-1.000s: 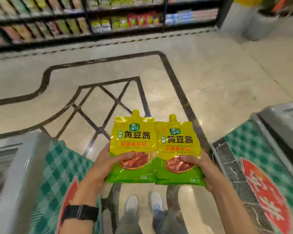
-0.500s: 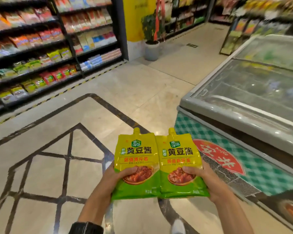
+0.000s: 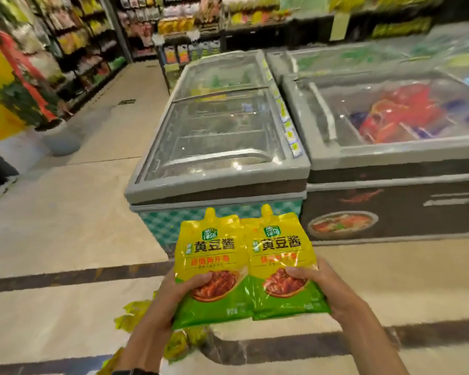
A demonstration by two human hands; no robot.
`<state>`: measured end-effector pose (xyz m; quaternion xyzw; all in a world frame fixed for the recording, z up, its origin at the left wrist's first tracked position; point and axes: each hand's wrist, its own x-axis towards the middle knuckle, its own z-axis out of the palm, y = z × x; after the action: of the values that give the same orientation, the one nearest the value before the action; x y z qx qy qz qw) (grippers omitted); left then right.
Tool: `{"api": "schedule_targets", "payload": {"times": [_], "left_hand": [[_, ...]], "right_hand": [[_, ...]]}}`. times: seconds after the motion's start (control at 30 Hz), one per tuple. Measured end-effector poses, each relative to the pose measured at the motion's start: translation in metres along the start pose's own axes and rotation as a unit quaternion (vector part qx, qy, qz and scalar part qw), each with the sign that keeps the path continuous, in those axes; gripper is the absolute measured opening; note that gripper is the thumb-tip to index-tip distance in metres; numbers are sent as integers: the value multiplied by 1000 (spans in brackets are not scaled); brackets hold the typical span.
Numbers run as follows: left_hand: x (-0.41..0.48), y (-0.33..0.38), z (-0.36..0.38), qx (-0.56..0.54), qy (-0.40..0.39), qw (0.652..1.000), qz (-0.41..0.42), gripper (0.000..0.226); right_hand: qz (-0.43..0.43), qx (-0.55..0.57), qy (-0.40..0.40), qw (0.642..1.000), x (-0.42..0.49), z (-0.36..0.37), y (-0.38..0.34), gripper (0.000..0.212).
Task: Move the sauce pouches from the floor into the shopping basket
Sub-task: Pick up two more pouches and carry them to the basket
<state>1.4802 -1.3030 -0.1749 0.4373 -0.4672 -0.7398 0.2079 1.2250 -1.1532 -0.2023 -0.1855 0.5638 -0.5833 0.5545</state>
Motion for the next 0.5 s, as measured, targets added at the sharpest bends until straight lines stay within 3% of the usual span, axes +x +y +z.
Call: {"api": "schedule_targets", "payload": {"times": [0.33, 0.47, 0.5], "left_hand": [[76, -14, 233, 127, -236, 962, -51, 89], [104, -23, 319, 171, -296, 938, -57, 67], [112, -24, 338, 180, -311, 931, -63, 71]], "right_hand": [[-67, 152, 200, 966, -105, -186, -2, 82], [-88, 185, 282, 937, -134, -238, 0, 84], [-94, 192, 301, 930, -139, -249, 0, 85]]}}
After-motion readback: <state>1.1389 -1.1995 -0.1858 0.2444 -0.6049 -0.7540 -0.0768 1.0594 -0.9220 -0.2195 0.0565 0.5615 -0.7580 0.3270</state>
